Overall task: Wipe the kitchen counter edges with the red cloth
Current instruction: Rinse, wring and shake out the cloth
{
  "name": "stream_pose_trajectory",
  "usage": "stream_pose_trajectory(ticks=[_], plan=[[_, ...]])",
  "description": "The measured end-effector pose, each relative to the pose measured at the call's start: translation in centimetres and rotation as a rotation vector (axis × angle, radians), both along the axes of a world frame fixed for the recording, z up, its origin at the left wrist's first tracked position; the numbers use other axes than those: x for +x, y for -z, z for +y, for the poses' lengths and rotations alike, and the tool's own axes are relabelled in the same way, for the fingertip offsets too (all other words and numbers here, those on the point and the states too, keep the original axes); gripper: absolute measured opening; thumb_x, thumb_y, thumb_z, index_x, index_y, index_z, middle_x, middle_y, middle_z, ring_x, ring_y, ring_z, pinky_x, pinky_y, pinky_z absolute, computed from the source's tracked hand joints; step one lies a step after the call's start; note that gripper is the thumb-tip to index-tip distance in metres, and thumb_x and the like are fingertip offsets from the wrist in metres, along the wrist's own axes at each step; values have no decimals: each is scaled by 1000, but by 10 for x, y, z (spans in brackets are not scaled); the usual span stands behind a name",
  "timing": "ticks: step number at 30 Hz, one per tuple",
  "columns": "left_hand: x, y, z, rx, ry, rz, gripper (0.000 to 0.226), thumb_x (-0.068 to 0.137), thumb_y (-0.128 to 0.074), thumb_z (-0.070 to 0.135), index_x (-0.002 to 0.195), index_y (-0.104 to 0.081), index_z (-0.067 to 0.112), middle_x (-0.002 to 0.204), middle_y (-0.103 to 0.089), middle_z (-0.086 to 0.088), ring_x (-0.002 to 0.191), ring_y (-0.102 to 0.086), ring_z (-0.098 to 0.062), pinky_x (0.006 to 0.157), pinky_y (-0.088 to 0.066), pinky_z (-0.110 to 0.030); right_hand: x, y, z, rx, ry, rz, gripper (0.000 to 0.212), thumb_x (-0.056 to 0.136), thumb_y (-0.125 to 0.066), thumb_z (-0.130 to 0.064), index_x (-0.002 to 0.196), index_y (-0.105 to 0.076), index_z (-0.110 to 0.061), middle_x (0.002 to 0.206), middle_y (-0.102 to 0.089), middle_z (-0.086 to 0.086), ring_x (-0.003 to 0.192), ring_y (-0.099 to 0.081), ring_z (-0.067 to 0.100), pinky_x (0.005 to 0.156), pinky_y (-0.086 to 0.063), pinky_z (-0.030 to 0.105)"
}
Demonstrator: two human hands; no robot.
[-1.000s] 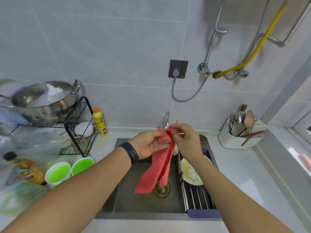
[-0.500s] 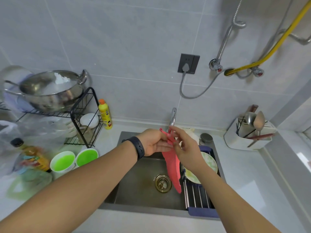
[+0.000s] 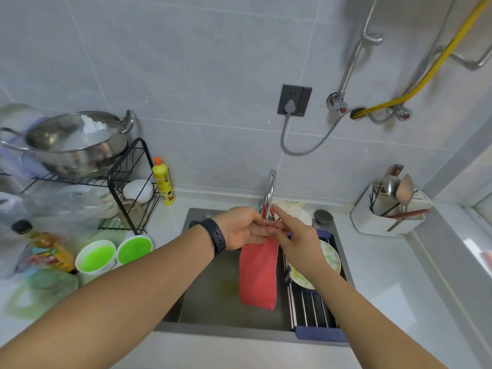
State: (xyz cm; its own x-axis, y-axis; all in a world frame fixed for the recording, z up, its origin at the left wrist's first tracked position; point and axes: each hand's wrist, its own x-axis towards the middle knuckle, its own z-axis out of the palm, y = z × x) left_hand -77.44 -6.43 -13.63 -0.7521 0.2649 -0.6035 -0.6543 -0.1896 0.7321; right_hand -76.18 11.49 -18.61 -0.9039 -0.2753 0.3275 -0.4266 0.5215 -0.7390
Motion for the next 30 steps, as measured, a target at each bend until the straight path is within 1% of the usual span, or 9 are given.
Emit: stream_pose_trajectory(ticks=[2, 4, 5, 8, 12, 17, 22, 26, 30], plan=[[3, 1, 2, 1, 1, 42, 30, 100, -38, -2, 127, -50, 4, 111, -76, -12, 99, -75, -24, 112, -46, -45, 3, -2, -4, -122, 17, -70, 55, 98, -69, -13, 138, -52, -47, 95, -76, -20, 96, -70, -4, 88, -54, 20], [3, 4, 3, -42, 11, 142, 60, 101, -41, 2, 153, -28, 30, 111, -75, -13, 99, -76, -26, 106, -51, -45, 2, -5, -5, -217, 39, -84, 50, 101, -63, -7, 136, -56, -42, 88, -72, -18, 88, -68, 2, 86, -53, 22], [1, 6, 2, -161, 41, 241, 62, 100, -46, 3, 145, -30, 44, 107, -76, -13, 96, -77, -26, 100, -56, -44, -1, -7, -4, -266, 58, -88, 50, 102, -60, -4, 136, -57, -41, 87, -69, -15, 85, -66, 3, 85, -52, 23], [-5, 11, -14, -672, 220, 567, 27, 88, -62, 7, 107, -72, 24, 82, -74, -2, 74, -73, -21, 85, -61, -49, -15, -24, 4, -357, 77, -104, 55, 104, -54, 0, 135, -56, -46, 95, -69, 0, 90, -67, 19, 91, -54, 29], [-11, 14, -33, -879, 322, 659, 2, 88, -70, 23, 87, -72, 23, 81, -70, 3, 77, -68, -19, 84, -59, -42, -30, -48, 22, -266, 38, -34, 57, 103, -53, 3, 135, -55, -43, 97, -72, 8, 95, -68, 17, 90, -52, 23], [-24, -12, -42, -651, 106, 850, 7, 91, -75, 15, 85, -72, 18, 109, -76, 0, 98, -71, -13, 87, -53, -22, -36, -60, 44, -315, 167, -26, 48, 102, -51, 6, 134, -58, -30, 95, -68, 15, 87, -67, 10, 86, -55, 38], [-22, -23, -22, -780, 407, 1069, 32, 90, -77, 22, 121, -69, 27, 114, -70, 13, 98, -63, 1, 79, -43, -6, -34, -85, 44, -300, 59, -17, 46, 103, -52, 6, 139, -55, -22, 95, -69, 19, 89, -67, 10, 89, -52, 28], [-23, -11, -5, -747, 354, 1088, 20, 89, -72, 22, 107, -73, 29, 99, -73, 11, 90, -67, -8, 85, -54, -30, -35, -98, 45, -244, 63, 10, 47, 102, -52, 4, 137, -56, -26, 94, -71, 9, 96, -68, 12, 91, -50, 22], [-21, -15, -7, -753, 195, 1120, 23, 94, -63, 14, 108, -74, 27, 89, -74, 8, 82, -70, -13, 80, -57, -29, -34, -98, 59, -266, 159, 27, 45, 102, -51, 6, 135, -59, -22, 94, -67, 14, 93, -68, 7, 88, -48, 18]])
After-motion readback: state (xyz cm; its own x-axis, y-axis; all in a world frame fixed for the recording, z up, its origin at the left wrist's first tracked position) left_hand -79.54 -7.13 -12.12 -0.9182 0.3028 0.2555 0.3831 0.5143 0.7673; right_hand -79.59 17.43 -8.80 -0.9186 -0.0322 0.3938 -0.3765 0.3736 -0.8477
